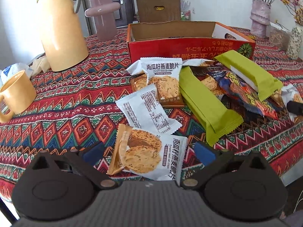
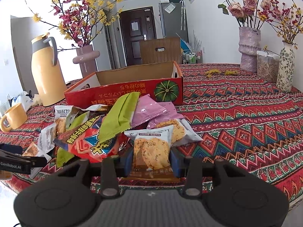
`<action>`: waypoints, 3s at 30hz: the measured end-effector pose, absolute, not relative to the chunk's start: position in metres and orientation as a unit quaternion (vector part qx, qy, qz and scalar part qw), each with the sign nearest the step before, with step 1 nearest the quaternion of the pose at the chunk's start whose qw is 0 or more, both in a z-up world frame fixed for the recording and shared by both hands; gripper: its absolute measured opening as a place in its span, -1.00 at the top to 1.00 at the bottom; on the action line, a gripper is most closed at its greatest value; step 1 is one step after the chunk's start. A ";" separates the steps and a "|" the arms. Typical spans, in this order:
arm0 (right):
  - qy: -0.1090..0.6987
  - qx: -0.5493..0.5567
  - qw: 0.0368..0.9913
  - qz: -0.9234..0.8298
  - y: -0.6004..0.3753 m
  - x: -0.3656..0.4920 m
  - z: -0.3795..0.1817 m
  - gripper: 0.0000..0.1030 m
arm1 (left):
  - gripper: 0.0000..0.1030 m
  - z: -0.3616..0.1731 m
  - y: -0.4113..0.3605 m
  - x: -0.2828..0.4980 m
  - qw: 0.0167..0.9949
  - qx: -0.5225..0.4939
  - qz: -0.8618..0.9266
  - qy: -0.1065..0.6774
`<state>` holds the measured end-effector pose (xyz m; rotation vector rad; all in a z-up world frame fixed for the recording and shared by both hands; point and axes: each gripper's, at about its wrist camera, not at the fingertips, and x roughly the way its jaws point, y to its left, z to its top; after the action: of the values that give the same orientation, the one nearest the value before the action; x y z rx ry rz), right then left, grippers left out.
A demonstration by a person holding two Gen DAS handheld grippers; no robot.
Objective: Organize snacks
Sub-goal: 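Grasp another white cookie packet with the left tool while the right tool holds its packet, then carry both cookie packets over the cardboard box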
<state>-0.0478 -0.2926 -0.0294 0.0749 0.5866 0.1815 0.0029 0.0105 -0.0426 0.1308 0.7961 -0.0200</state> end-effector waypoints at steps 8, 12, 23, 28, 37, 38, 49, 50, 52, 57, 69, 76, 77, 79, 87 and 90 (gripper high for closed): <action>0.287 0.036 0.953 0.089 -0.292 -0.051 -0.028 0.23 | -0.84 -0.051 0.017 0.004 0.923 0.047 -0.028 0.380; 0.287 0.036 0.953 0.089 -0.291 -0.051 -0.028 0.23 | -0.54 -0.050 0.019 -0.001 0.925 0.038 -0.044 0.375; 0.285 0.036 0.954 0.089 -0.291 -0.053 -0.027 0.23 | -0.36 -0.049 0.020 -0.009 0.928 0.027 -0.049 0.369; 0.285 0.036 0.954 0.089 -0.291 -0.053 -0.027 0.23 | -0.30 -0.047 0.022 -0.010 0.928 0.020 -0.047 0.369; 0.281 0.036 0.955 0.088 -0.293 -0.055 -0.025 0.23 | -0.28 -0.036 0.021 -0.016 0.933 0.011 -0.051 0.356; 0.281 0.036 0.955 0.087 -0.293 -0.056 -0.024 0.23 | -0.28 -0.035 0.021 -0.017 0.934 0.011 -0.051 0.354; 0.262 0.040 0.962 0.072 -0.305 -0.052 -0.017 0.23 | -0.28 -0.017 0.021 -0.016 0.943 -0.004 -0.045 0.330; 0.259 0.040 0.962 0.070 -0.307 -0.051 -0.016 0.23 | -0.28 -0.015 0.021 -0.015 0.944 -0.006 -0.045 0.328; 0.255 0.041 0.964 0.067 -0.308 -0.049 -0.014 0.23 | -0.29 -0.012 0.021 -0.013 0.945 -0.008 -0.045 0.323; 0.247 0.040 0.966 0.064 -0.309 -0.040 -0.011 0.23 | -0.29 -0.006 0.020 -0.004 0.948 -0.011 -0.044 0.315; 0.233 0.033 0.970 0.068 -0.305 -0.008 -0.003 0.23 | -0.29 0.016 0.011 0.025 0.956 -0.010 -0.048 0.288; 0.215 0.031 0.973 0.073 -0.299 0.016 0.008 0.23 | -0.29 0.028 0.000 0.042 0.960 -0.003 -0.055 0.274; 0.212 0.030 0.974 0.074 -0.298 0.020 0.010 0.23 | -0.29 0.030 -0.002 0.046 0.961 -0.003 -0.056 0.272; 0.206 0.029 0.975 0.077 -0.297 0.028 0.014 0.23 | -0.29 0.034 -0.004 0.054 0.962 -0.004 -0.055 0.269; 0.194 0.027 0.977 0.079 -0.288 0.066 0.024 0.23 | -0.29 0.044 -0.011 0.084 0.964 -0.010 -0.053 0.260; 0.193 0.027 0.977 0.081 -0.285 0.081 0.027 0.23 | -0.29 0.047 -0.013 0.098 0.965 -0.012 -0.048 0.258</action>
<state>0.0814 -0.2845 0.0265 0.0544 0.3892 0.1623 0.0976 -0.0131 0.0470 -0.0247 0.5216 -0.0979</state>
